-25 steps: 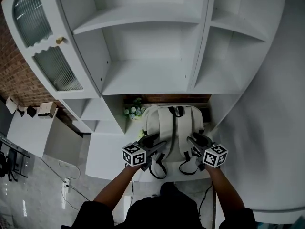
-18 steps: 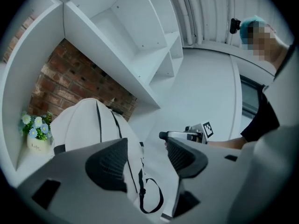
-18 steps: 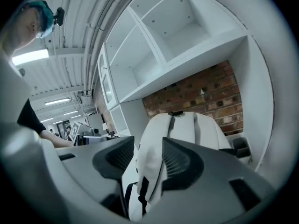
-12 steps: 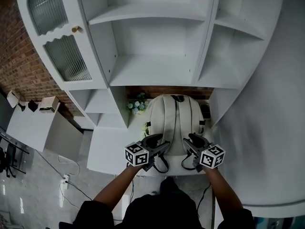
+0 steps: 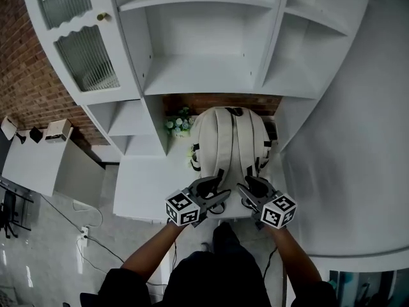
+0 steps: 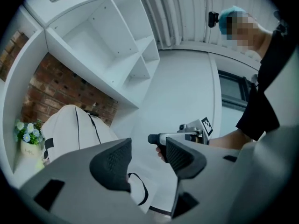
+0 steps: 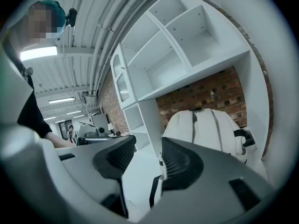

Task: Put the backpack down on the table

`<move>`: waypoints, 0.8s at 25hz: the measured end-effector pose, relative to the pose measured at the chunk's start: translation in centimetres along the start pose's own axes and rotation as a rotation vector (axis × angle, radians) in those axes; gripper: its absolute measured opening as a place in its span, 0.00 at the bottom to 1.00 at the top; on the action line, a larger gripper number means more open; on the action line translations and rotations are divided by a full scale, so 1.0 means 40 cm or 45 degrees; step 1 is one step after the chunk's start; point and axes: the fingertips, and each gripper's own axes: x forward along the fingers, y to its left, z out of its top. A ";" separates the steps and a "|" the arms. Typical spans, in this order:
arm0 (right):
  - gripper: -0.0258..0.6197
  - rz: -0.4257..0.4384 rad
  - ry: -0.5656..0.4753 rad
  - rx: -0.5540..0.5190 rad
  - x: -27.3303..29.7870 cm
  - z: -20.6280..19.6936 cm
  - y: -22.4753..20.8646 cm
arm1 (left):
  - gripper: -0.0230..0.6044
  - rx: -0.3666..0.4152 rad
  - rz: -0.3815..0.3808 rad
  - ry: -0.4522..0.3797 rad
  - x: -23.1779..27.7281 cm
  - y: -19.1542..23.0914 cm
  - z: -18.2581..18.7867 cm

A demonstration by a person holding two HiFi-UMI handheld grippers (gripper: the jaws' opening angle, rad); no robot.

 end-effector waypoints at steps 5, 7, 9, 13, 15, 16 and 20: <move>0.34 -0.038 0.007 -0.051 -0.043 -0.018 0.057 | 0.31 0.065 0.014 0.029 -0.018 -0.081 -0.019; 0.32 -0.053 -0.011 -0.046 -0.065 -0.010 0.073 | 0.21 0.078 0.012 0.003 -0.027 -0.118 -0.009; 0.30 -0.069 -0.038 -0.046 -0.085 -0.003 0.088 | 0.10 0.075 -0.001 -0.043 -0.037 -0.154 0.004; 0.12 -0.078 -0.129 -0.039 -0.139 0.029 0.127 | 0.06 0.023 0.058 -0.116 -0.054 -0.208 0.016; 0.11 -0.097 -0.154 -0.057 -0.170 0.035 0.145 | 0.06 0.021 0.121 -0.115 -0.055 -0.234 0.009; 0.10 -0.117 -0.156 -0.069 -0.187 0.033 0.151 | 0.06 0.026 0.158 -0.111 -0.053 -0.247 0.004; 0.09 -0.200 -0.142 -0.131 -0.265 0.008 0.161 | 0.06 0.033 0.271 -0.124 -0.029 -0.323 -0.019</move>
